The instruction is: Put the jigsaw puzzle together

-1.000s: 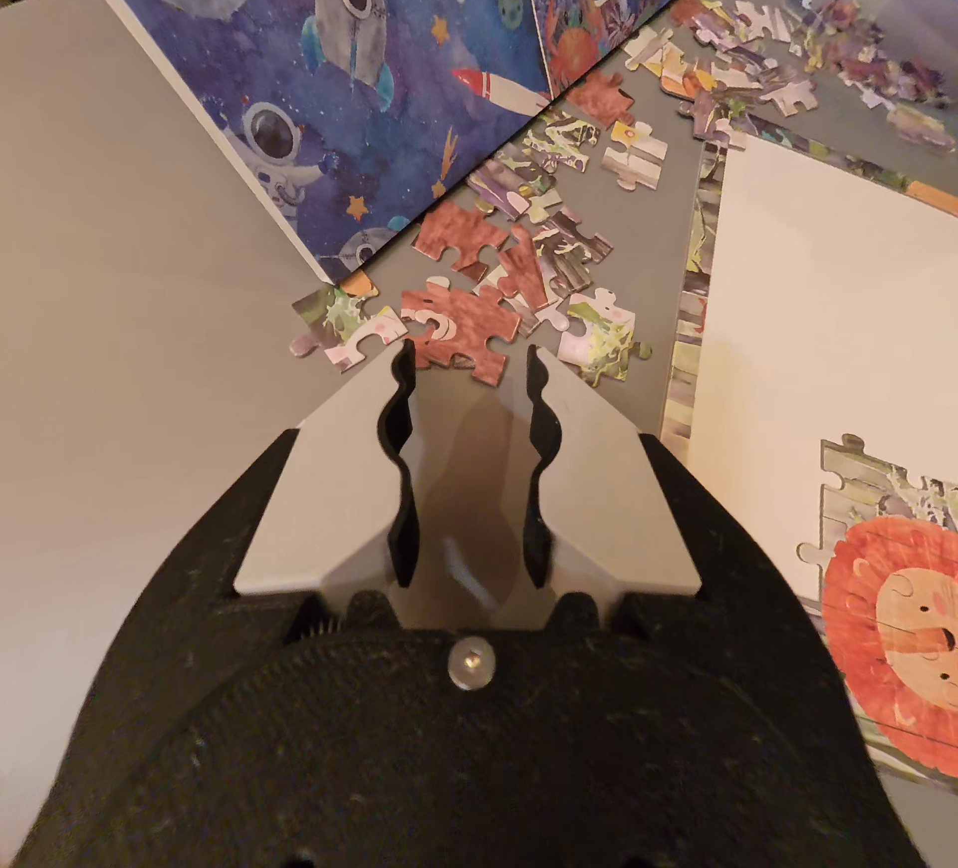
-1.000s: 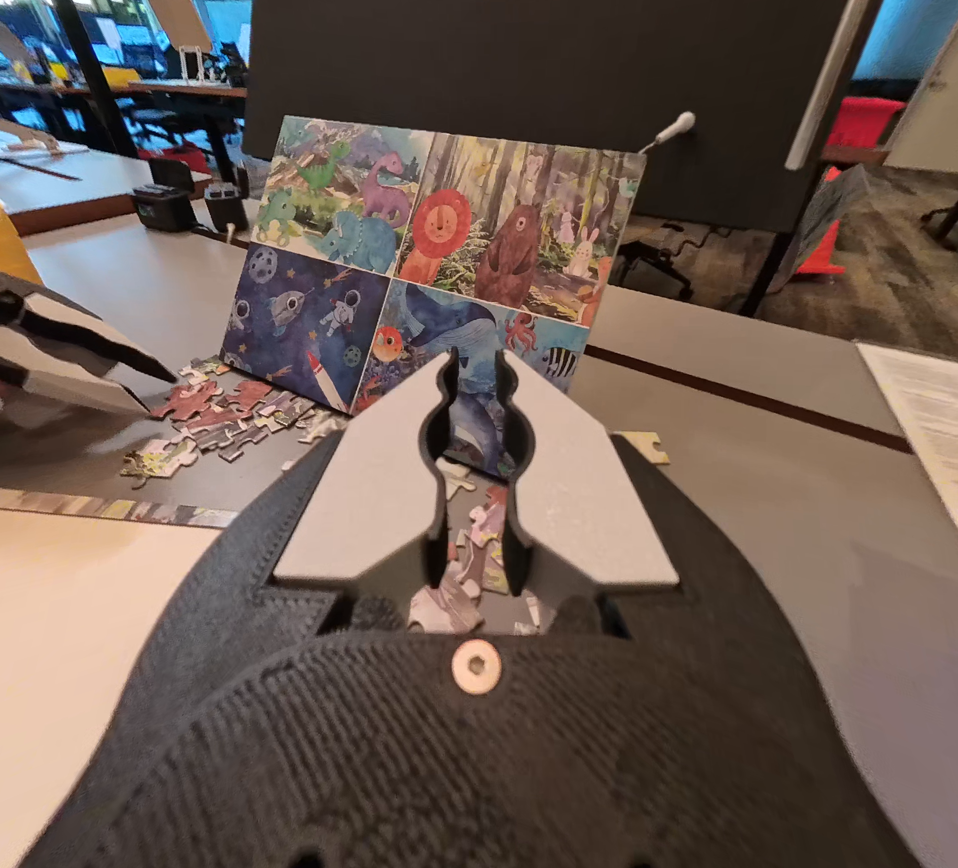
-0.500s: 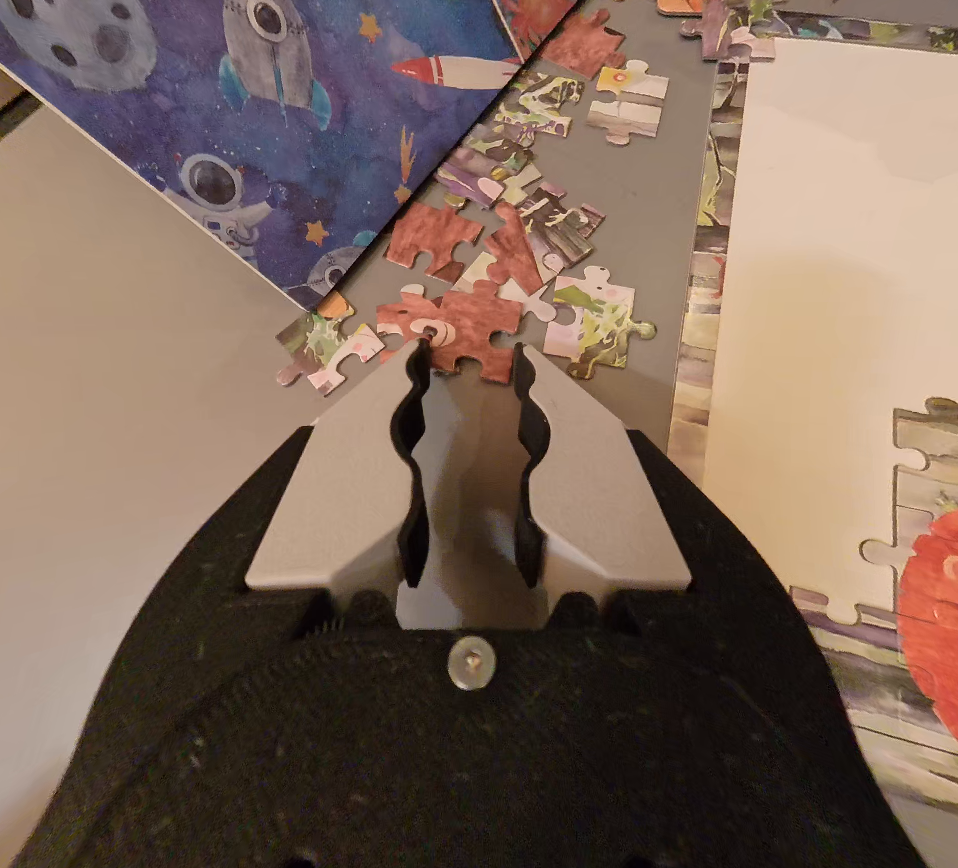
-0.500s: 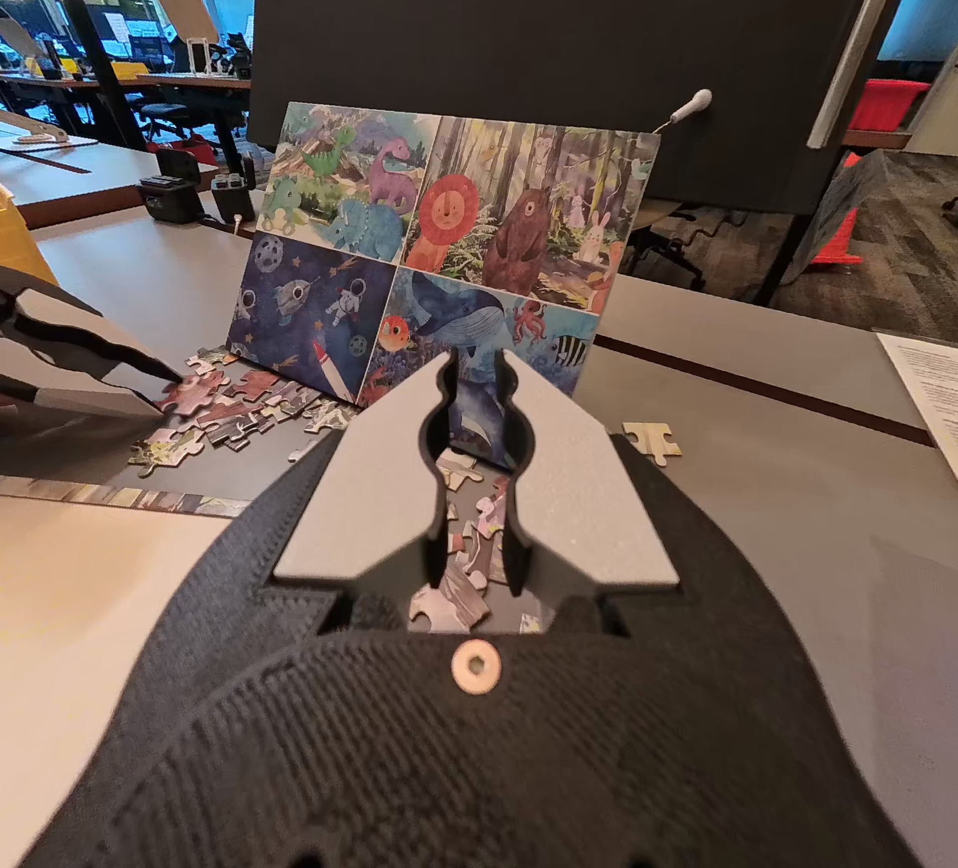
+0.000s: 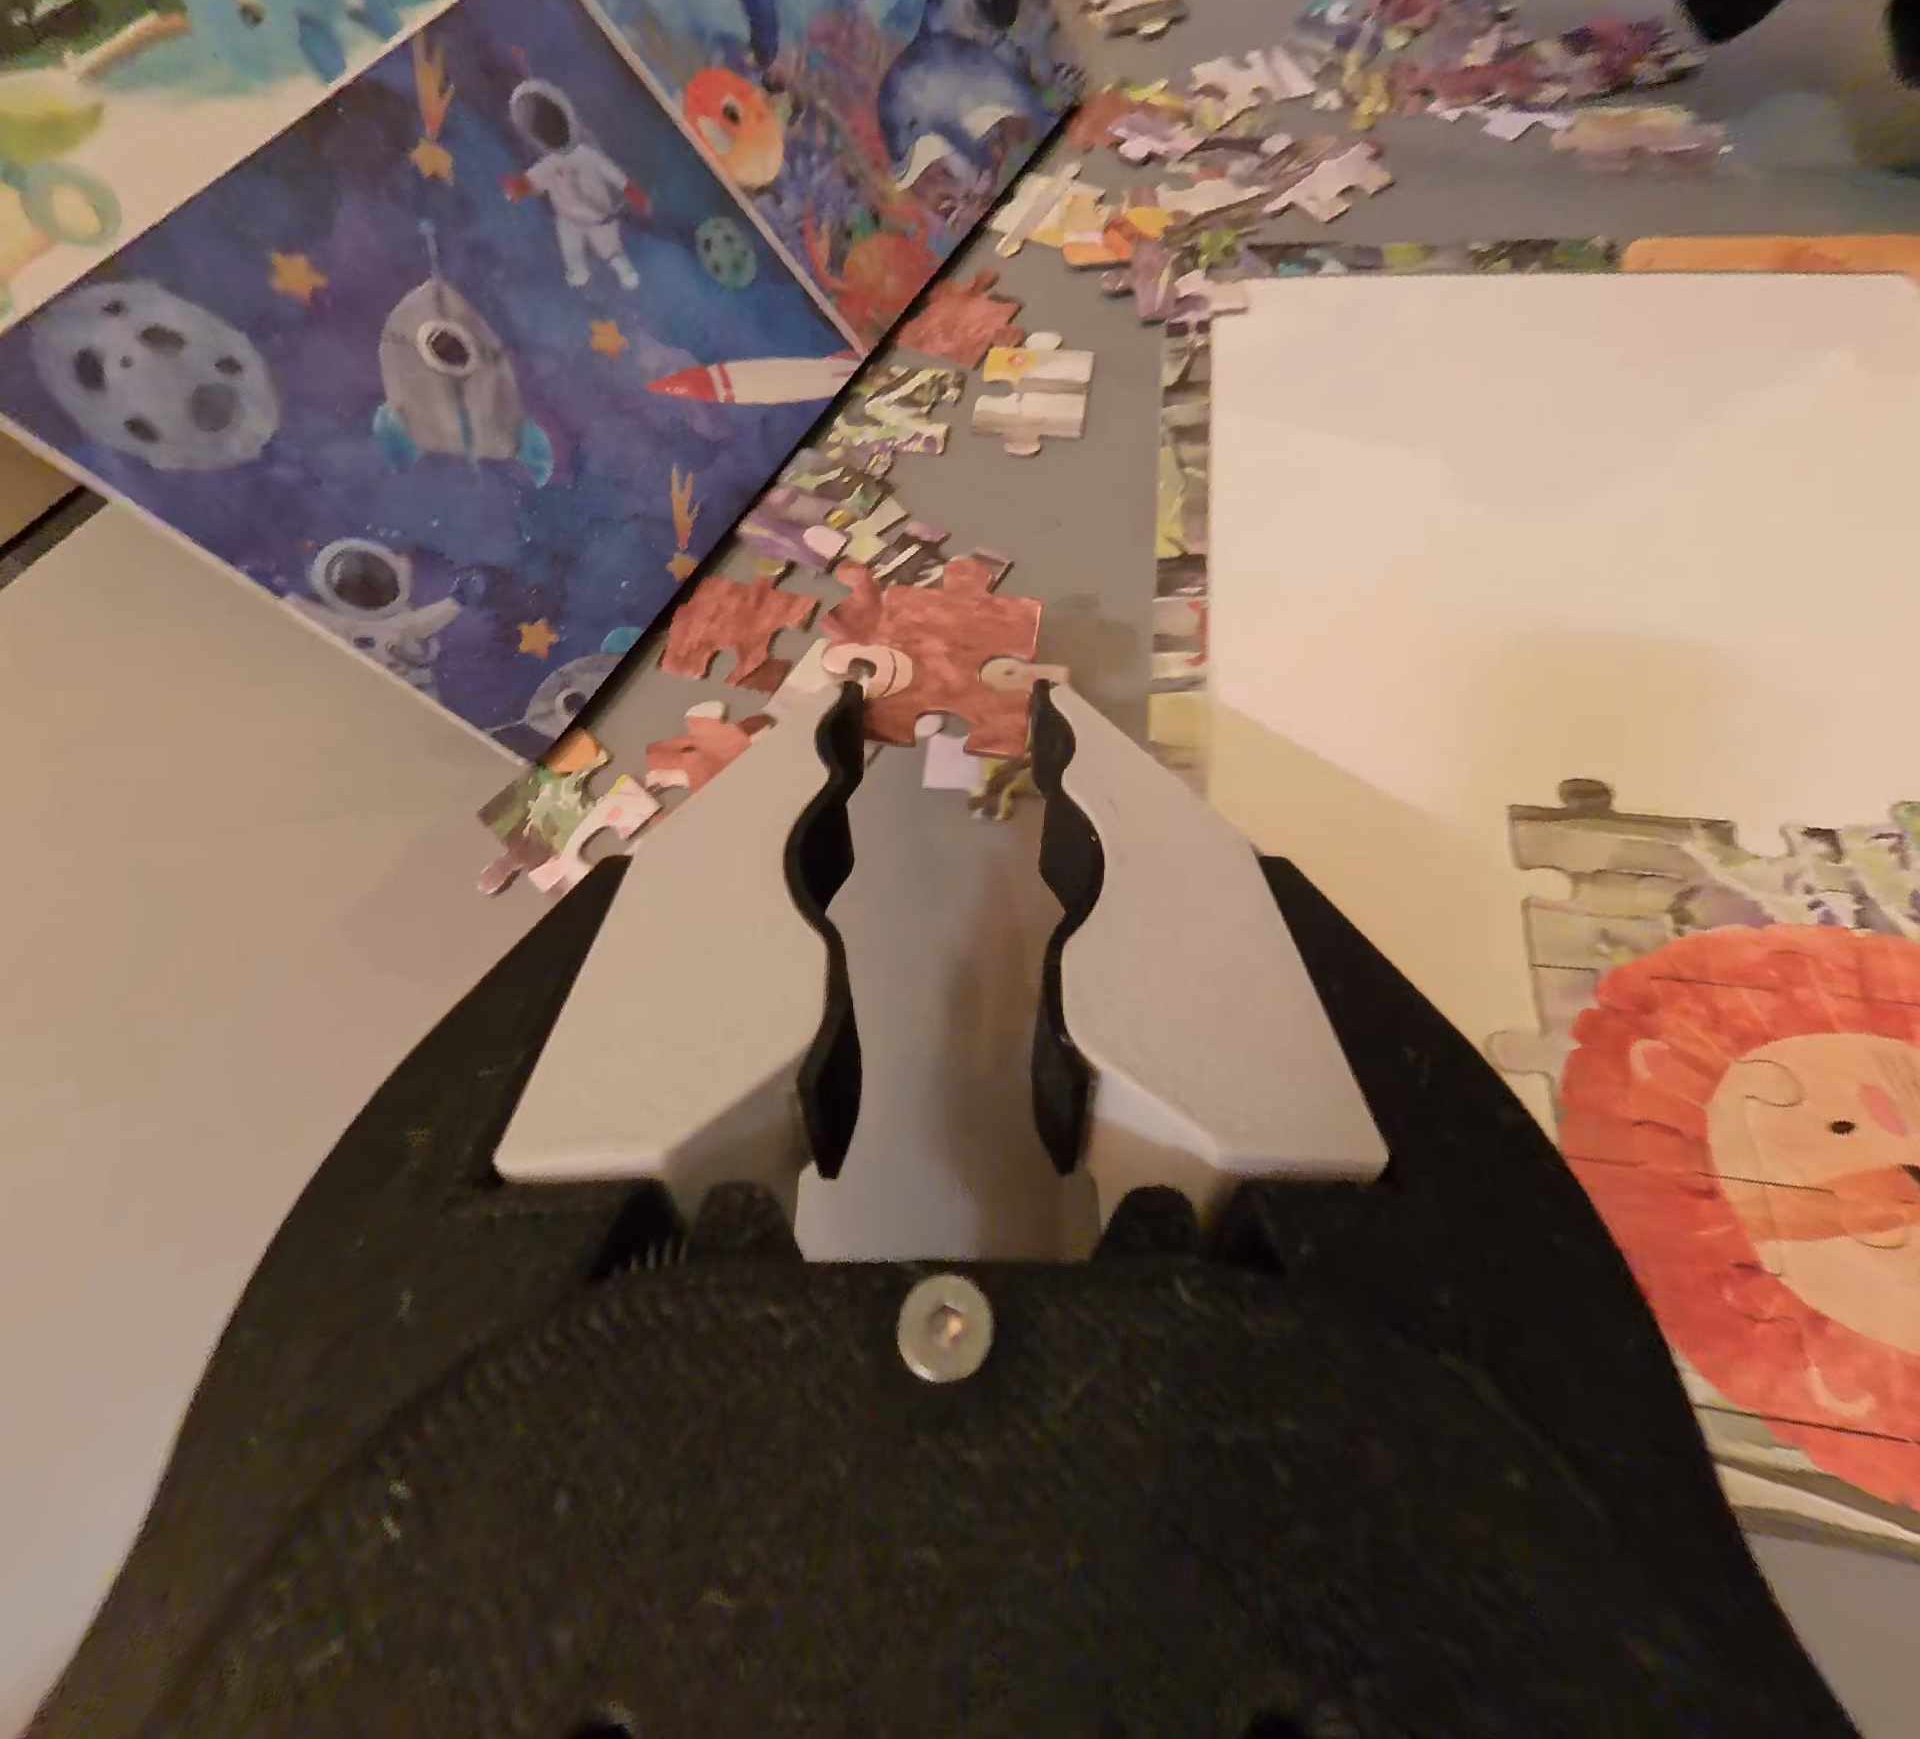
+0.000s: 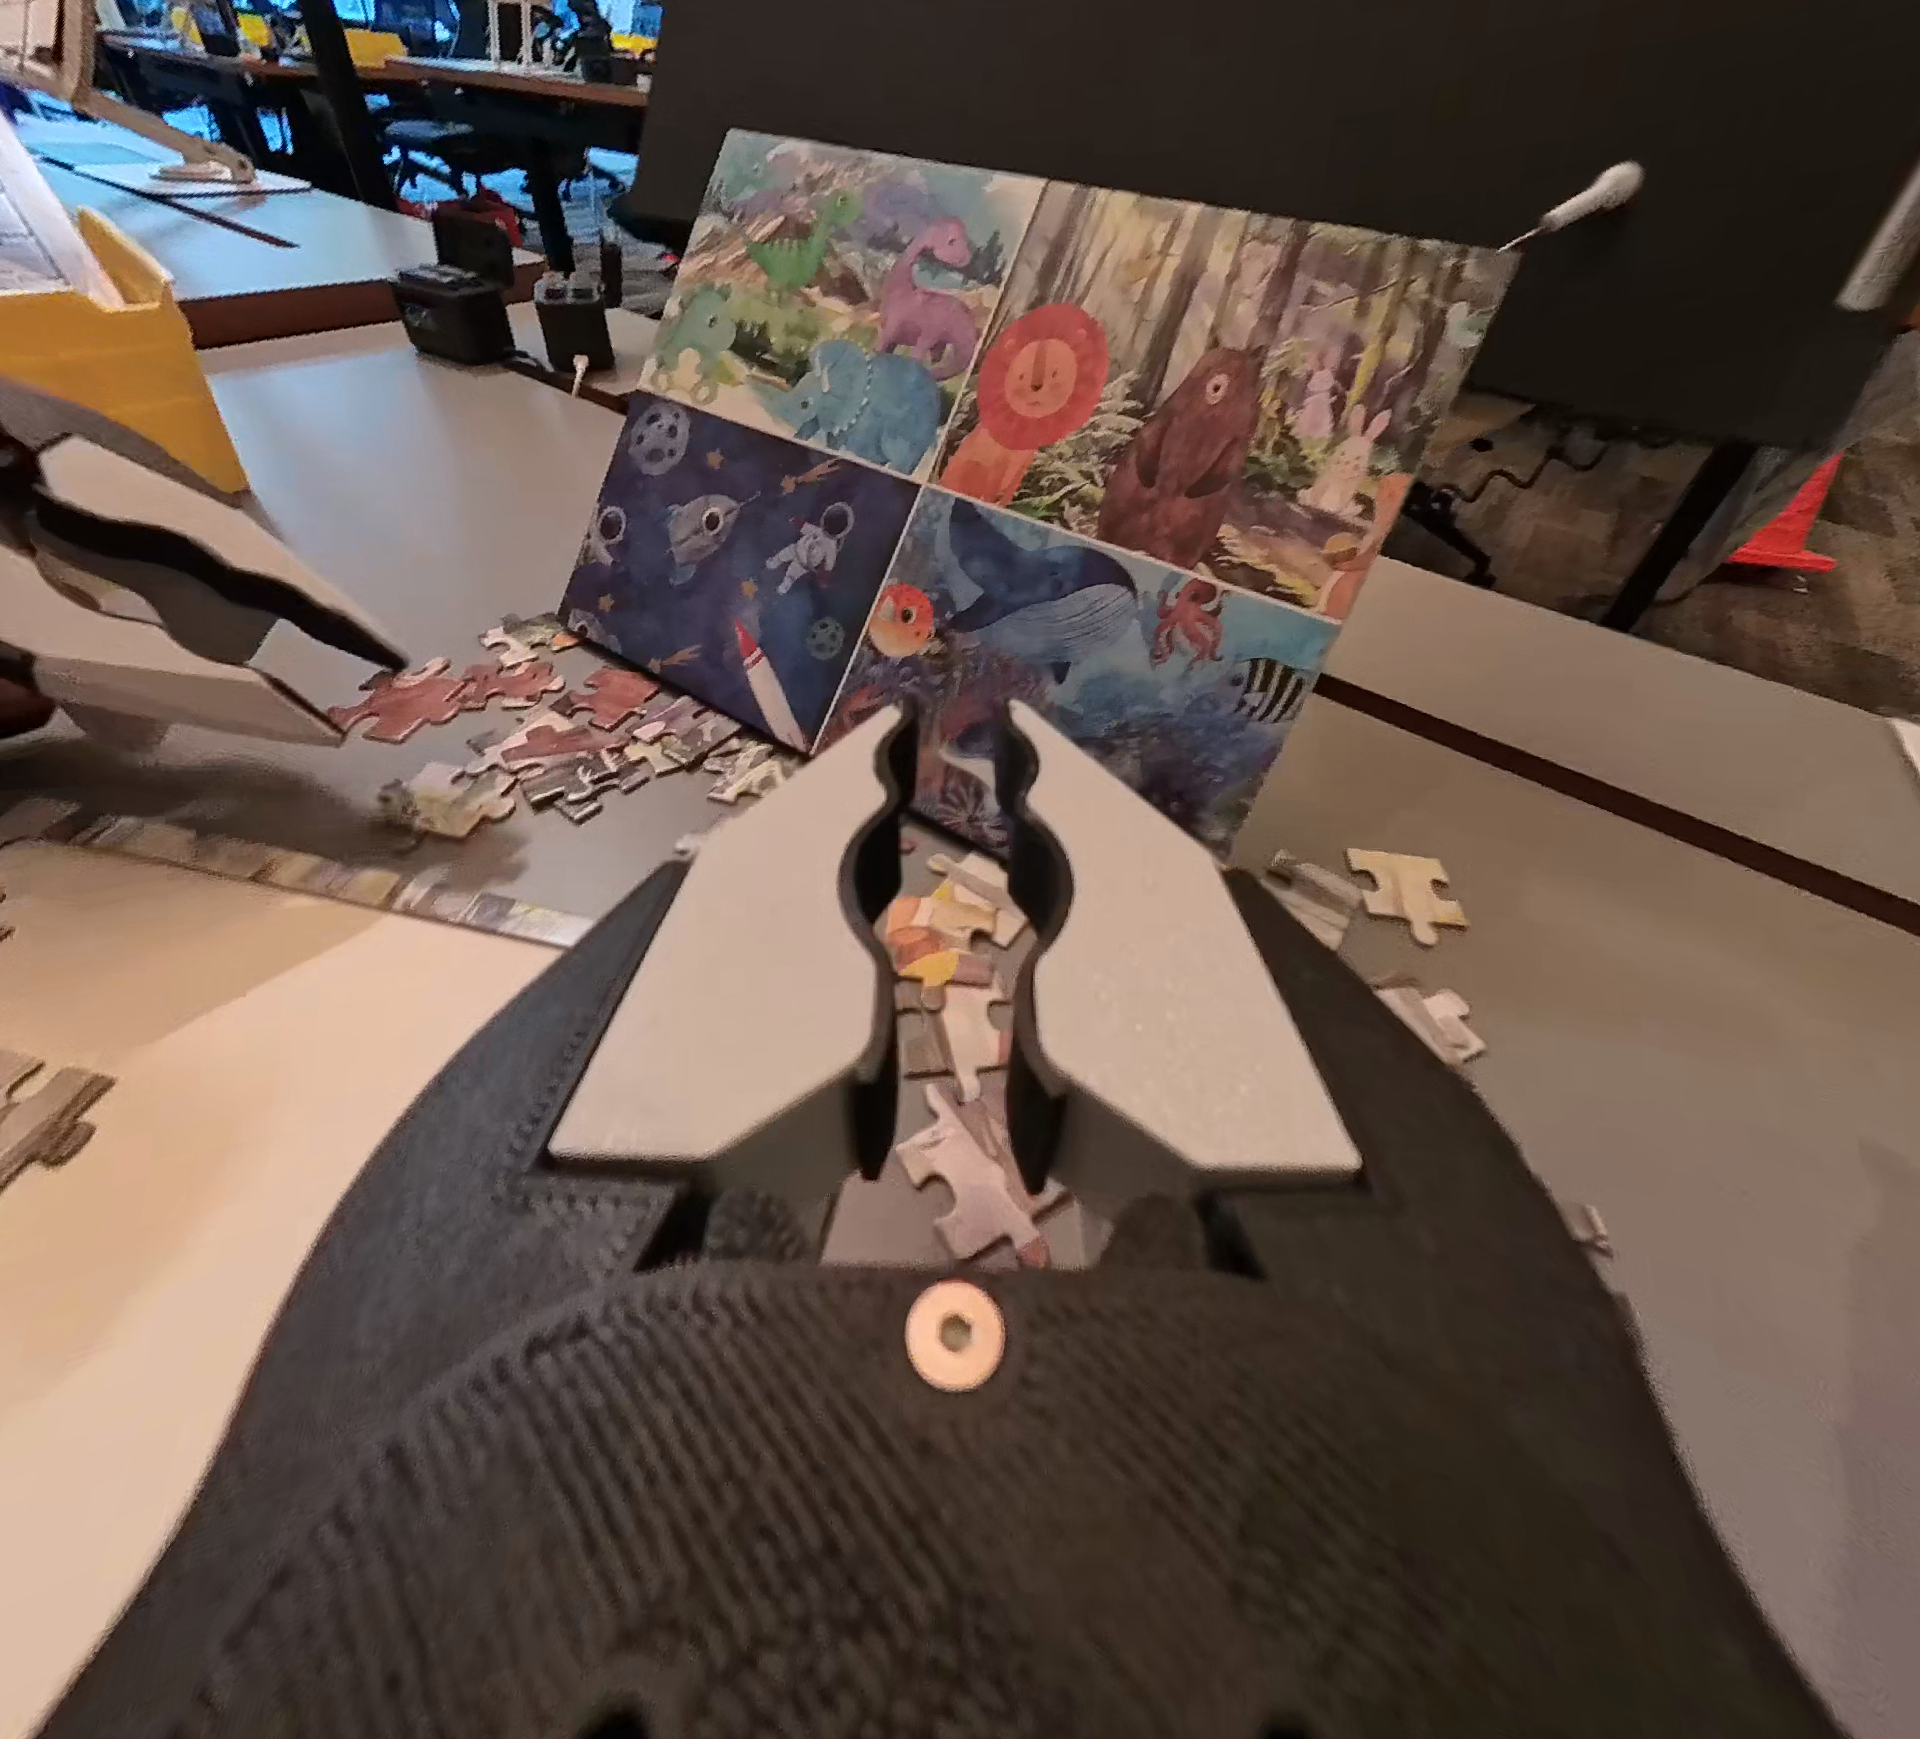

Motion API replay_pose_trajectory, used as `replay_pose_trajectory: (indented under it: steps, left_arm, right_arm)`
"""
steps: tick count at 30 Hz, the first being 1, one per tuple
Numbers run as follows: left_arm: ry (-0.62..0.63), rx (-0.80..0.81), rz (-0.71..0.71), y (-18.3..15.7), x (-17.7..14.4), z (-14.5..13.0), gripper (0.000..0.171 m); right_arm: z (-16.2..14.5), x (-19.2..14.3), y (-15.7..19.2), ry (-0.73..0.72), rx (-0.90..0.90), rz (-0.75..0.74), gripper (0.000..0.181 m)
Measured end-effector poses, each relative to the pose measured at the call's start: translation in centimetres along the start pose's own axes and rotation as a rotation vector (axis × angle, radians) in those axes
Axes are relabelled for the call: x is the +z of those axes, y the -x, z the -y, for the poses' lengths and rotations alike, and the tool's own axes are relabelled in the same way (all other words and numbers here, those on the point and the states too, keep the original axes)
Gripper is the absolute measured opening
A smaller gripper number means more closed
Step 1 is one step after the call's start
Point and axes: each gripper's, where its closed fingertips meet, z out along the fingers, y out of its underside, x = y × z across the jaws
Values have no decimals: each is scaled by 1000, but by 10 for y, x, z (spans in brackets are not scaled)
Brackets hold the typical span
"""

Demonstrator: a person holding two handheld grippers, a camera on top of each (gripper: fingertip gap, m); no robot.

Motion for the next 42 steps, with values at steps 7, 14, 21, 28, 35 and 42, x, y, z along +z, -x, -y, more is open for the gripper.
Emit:
replay_pose_trajectory:
  steps: [7,14,21,28,35,42]
  left_arm:
    - [-22,85,-137,-56,9,16,31]
    - [171,222,-274,-120,24,-9,32]
    - [205,210,-351,-136,22,-16,33]
    - [204,192,-363,-136,22,-16,33]
    - [200,173,-396,-139,19,-16,37]
    - [210,186,-408,-141,18,-17,38]
  right_arm:
    - [-18,9,29,74,-73,73,12]
    - [-33,15,39,133,-188,73,12]
    - [-38,18,48,148,-180,109,12]
    - [-39,18,55,152,-194,128,12]
    - [-43,19,54,162,-185,131,12]
    - [-44,19,53,167,-185,128,12]
